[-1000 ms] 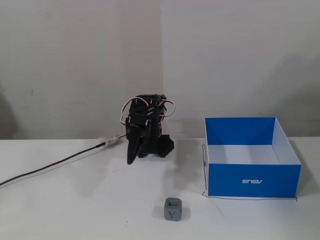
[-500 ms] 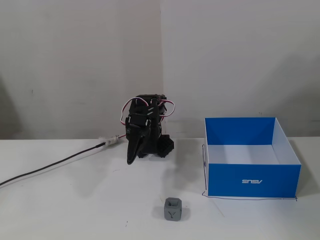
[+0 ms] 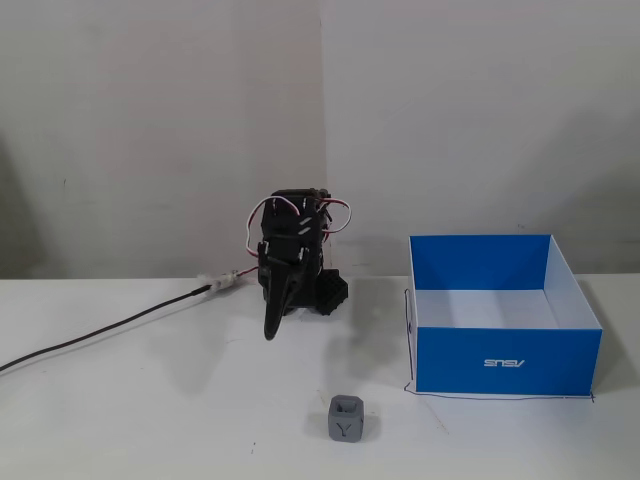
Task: Pick the gray block and keep it in the box.
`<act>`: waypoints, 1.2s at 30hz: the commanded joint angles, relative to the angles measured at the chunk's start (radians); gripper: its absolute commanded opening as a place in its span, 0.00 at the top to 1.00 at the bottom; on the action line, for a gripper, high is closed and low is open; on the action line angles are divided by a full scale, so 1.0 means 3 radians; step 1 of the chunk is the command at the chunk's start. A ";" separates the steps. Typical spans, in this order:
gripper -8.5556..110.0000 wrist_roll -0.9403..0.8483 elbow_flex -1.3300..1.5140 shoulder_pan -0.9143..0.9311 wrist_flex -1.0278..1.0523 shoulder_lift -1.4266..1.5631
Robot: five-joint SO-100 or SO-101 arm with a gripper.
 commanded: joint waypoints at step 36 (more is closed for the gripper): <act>0.93 -0.0189 -0.4346 -0.1150 0.2050 -0.4530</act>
